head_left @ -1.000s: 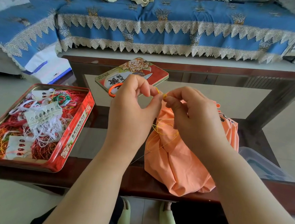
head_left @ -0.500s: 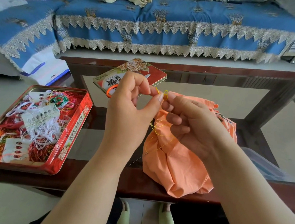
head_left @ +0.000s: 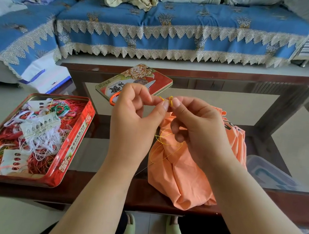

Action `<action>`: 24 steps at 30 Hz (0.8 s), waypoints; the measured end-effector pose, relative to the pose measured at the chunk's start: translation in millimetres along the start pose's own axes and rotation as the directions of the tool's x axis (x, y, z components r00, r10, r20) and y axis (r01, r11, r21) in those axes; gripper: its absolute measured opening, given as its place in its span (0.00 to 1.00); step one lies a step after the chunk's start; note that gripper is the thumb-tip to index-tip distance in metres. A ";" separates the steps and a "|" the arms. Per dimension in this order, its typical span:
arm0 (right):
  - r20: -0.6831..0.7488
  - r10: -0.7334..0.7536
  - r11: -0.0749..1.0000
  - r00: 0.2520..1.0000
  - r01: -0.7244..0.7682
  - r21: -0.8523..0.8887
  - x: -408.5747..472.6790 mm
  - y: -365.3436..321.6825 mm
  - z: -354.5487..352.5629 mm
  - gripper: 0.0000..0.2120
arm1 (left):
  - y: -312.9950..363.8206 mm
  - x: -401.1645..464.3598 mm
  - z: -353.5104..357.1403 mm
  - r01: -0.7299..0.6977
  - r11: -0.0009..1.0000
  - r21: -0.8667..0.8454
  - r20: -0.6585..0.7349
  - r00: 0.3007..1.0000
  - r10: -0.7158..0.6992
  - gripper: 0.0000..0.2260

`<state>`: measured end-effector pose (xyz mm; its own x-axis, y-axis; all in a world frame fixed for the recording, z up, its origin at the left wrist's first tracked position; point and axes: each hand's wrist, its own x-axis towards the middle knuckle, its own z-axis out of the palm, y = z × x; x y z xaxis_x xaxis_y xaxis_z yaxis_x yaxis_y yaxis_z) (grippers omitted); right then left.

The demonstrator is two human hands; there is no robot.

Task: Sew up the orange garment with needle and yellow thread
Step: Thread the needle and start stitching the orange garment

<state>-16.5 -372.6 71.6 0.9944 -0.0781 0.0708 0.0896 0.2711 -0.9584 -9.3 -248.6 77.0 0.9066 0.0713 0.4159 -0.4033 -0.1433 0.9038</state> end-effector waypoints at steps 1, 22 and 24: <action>-0.001 0.000 1.000 1.000 0.000 0.020 0.2 -0.1 0.3 0.05 | -1.4 0.5 -0.4 0.020 0.999 -0.028 -0.005 1.000 -0.020 0.13; 0.050 -0.038 0.951 0.998 0.052 -0.306 7.8 7.5 -9.0 0.12 | -3.4 1.4 -7.2 -0.065 0.911 0.407 0.216 0.976 -0.026 0.03; 0.121 0.089 0.995 0.989 -0.092 0.025 9.1 9.6 -3.9 0.19 | -4.2 3.0 -6.8 -0.017 0.931 0.364 0.219 0.973 -0.068 0.01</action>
<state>-6.9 -374.4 62.0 0.9978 0.0633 0.0188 -0.0012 0.3010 -0.9536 -5.7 -241.1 75.1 0.9370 -0.1368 0.3213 -0.3457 -0.4940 0.7978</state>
